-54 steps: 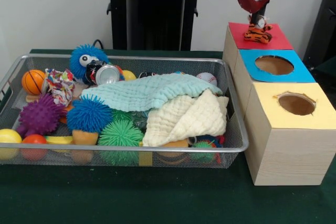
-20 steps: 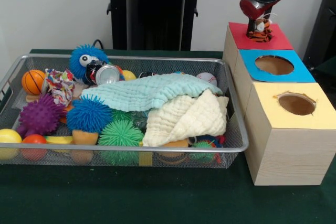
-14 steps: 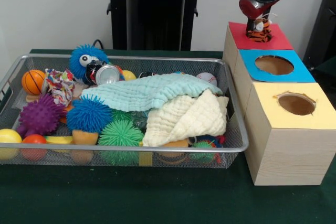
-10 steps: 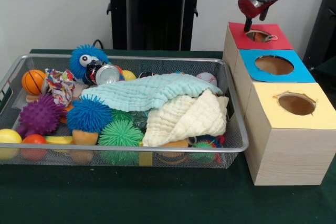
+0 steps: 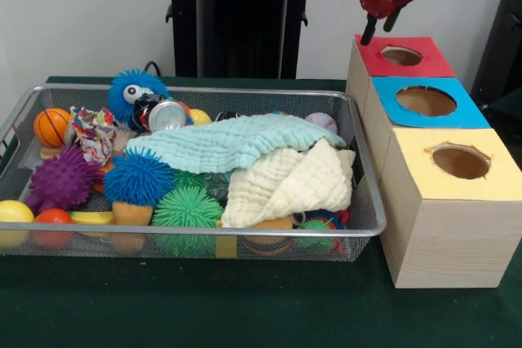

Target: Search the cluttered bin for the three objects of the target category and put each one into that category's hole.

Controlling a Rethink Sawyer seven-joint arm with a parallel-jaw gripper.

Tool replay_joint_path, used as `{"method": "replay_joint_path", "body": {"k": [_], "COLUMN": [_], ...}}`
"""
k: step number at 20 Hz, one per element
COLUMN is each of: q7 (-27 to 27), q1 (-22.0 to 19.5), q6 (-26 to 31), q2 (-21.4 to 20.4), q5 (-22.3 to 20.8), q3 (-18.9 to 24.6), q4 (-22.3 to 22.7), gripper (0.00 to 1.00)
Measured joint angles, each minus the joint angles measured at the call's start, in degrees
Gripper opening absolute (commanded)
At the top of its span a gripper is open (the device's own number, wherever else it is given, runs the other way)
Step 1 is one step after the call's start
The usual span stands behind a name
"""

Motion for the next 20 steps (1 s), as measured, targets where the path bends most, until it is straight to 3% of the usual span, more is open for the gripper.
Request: {"method": "replay_joint_path", "body": {"k": [7, 13, 20], "q7": [2.1, 2.1, 2.1], "q1": [2.4, 1.6, -6.4], "q6": [0.0, 0.0, -0.7], "q2": [-0.4, -1.1, -4.1], "q5": [-0.6, -2.2, -3.5], "q3": [-4.9, -7.0, -7.0], "q4": [-4.1, -6.5, -7.4], "gripper": [1.0, 1.0, 1.0]}}
